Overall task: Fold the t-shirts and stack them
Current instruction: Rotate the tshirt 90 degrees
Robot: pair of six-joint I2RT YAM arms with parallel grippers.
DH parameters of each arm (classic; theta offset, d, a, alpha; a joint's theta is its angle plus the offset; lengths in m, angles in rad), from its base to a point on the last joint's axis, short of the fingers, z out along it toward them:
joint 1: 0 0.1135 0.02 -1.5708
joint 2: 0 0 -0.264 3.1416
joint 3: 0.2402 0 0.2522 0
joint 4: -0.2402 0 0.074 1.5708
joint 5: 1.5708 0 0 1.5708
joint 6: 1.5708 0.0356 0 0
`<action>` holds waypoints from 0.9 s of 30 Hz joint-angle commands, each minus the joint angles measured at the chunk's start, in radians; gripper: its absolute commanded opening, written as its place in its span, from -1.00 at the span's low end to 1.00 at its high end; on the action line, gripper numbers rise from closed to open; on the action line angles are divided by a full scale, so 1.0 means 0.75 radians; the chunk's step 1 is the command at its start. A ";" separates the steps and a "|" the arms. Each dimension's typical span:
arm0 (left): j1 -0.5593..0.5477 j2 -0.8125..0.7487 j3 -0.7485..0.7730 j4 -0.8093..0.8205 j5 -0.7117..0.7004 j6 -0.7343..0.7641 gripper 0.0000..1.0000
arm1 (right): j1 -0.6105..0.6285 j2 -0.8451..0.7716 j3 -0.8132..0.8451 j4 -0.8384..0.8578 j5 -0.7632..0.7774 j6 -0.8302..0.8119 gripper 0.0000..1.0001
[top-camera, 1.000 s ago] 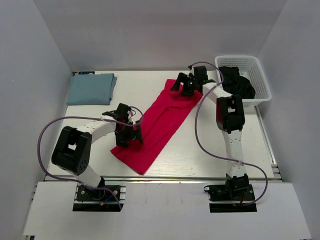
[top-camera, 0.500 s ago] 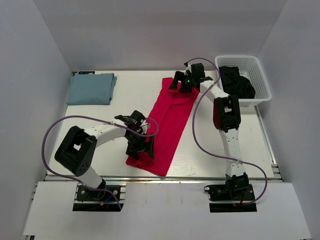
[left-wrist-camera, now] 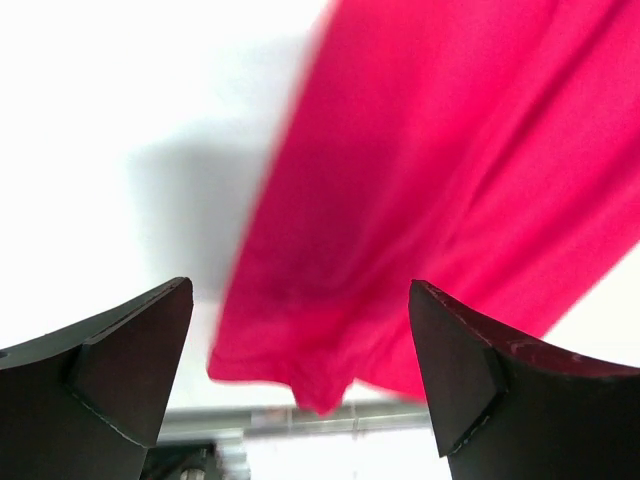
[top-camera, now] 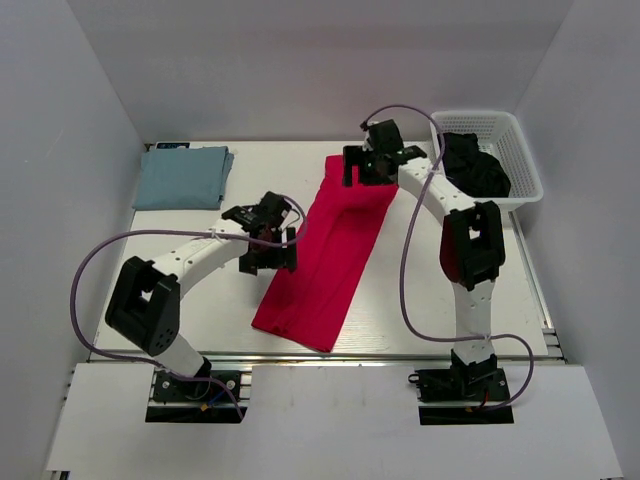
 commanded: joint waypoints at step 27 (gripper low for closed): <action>0.210 0.017 0.098 0.262 0.046 0.048 0.98 | -0.157 0.093 -0.169 0.113 -0.267 -0.026 0.81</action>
